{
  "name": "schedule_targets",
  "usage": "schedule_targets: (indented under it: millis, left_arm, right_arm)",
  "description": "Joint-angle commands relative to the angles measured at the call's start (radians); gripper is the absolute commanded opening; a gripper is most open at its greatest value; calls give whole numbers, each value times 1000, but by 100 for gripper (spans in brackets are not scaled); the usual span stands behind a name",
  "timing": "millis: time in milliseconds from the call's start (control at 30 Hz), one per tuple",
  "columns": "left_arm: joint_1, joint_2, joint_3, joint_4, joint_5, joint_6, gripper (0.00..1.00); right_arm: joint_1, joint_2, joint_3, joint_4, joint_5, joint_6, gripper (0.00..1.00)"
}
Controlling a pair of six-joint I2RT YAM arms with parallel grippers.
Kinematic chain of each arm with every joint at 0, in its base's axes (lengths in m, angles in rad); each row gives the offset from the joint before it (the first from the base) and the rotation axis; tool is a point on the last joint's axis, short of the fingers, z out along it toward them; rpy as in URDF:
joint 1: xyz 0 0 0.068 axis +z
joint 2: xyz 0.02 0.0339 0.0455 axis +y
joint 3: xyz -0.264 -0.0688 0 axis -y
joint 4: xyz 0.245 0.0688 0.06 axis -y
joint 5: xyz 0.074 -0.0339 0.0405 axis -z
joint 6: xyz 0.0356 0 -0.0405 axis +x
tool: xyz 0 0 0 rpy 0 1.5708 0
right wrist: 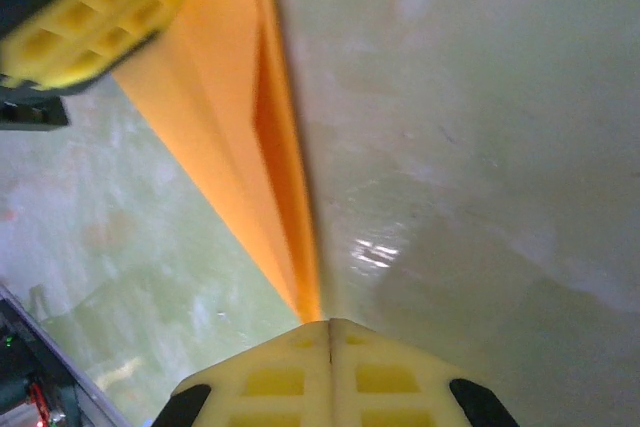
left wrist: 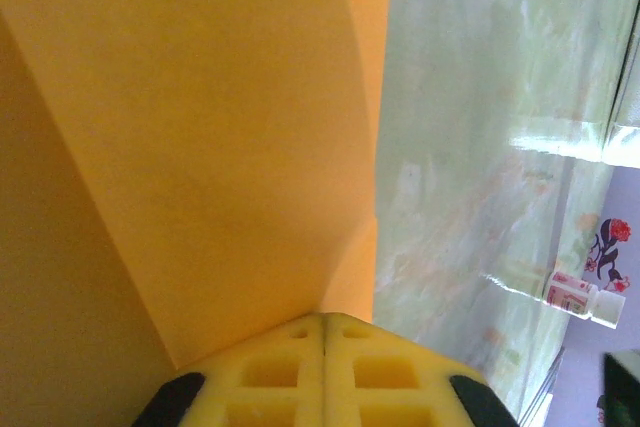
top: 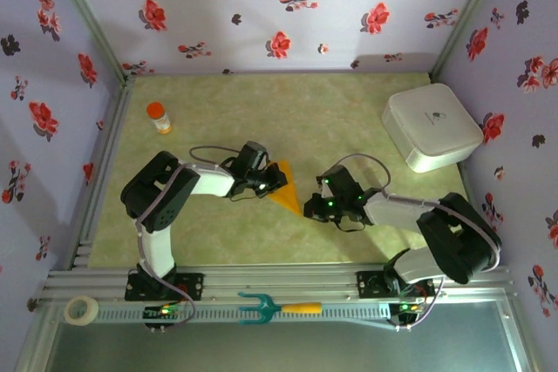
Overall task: Fold a paper plane with a square sheet of paper (pick it up from the middle)
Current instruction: Fourth fold the wing at the center of the table.
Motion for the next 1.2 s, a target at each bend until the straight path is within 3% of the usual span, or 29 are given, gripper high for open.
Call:
schedule_targets:
  millis: [0,133,467,900,1033,1167]
  left_arm:
    - [10,22,-26,-58,-37,1,2]
    - [10,22,-28,-55,-36,-2,2]
    - [8,27,-22,-60,-30,-1,2]
    - [9,27,-26,-60,-31,-2,2]
    - [10,25,-27,-58,-31,-4,2]
    - [9,21,-32,-56,-37,-6,2]
  right_arm:
    - [0,1,89,-41,-15,-23,5]
    - [9,88,130,49,-88,15,4]
    - [26,208,120,61,-70,25,4]
    - [2,75,-78,107,-62,93,4]
    - [-1,9,-81,100,-59,107,5]
    - [-6,-59,1,-18,25,69,7]
